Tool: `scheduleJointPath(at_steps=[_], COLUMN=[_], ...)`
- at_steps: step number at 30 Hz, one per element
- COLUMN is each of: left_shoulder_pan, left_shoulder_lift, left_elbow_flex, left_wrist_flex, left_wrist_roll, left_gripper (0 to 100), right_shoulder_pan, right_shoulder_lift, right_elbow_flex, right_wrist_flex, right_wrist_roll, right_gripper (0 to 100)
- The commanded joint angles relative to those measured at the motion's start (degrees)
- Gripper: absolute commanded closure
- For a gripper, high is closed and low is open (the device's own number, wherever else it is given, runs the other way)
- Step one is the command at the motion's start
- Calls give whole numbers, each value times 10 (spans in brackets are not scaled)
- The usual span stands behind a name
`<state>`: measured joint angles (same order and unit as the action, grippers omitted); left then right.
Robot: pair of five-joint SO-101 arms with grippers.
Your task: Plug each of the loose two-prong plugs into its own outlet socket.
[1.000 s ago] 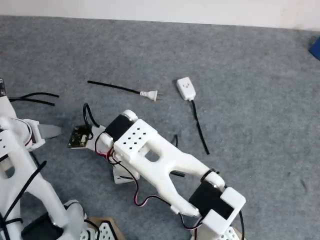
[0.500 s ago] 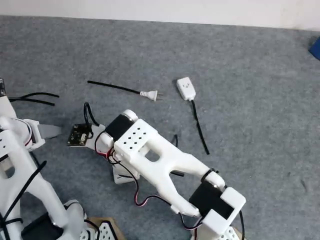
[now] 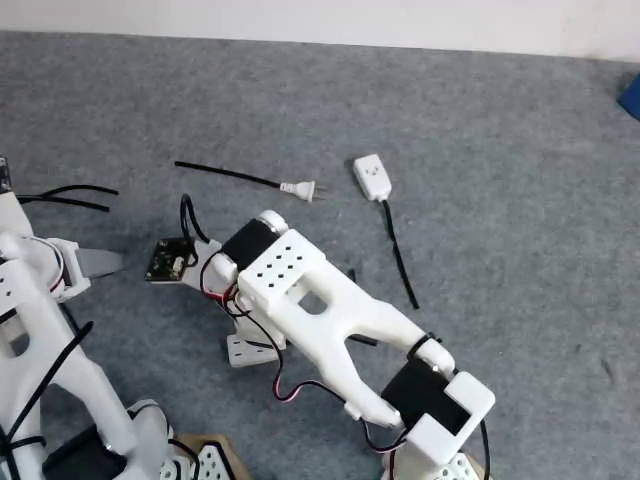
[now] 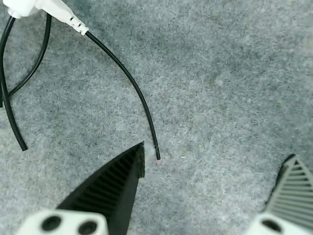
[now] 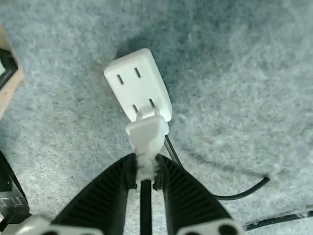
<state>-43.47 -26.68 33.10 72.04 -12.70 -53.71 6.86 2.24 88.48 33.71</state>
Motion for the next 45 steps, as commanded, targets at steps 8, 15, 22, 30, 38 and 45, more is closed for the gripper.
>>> scheduleJointPath(at_steps=[8, 15, 22, 30, 38, 45], left_shoulder_pan=[2, 1, 0, 1, 1, 1], left_shoulder_lift=[-4, -4, -4, -4, -2, -4], left_elbow_flex=[-23, -23, -23, -24, -24, -24], left_wrist_flex=[-6, -6, -7, -8, -7, -6], left_wrist_roll=[-1, -1, -2, -2, -2, 0], left_gripper=[589, 589, 589, 589, 589, 590], right_shoulder_pan=[-40, -30, -21, -51, -92, -95], right_shoulder_lift=[-5, 51, 94, 92, 96, 98], right_elbow_flex=[-5, -7, -7, -7, -51, -81], right_wrist_flex=[-7, -7, -46, -45, -24, -10], right_wrist_roll=[6, 6, 5, -28, -31, -30], right_gripper=[991, 991, 991, 991, 991, 991])
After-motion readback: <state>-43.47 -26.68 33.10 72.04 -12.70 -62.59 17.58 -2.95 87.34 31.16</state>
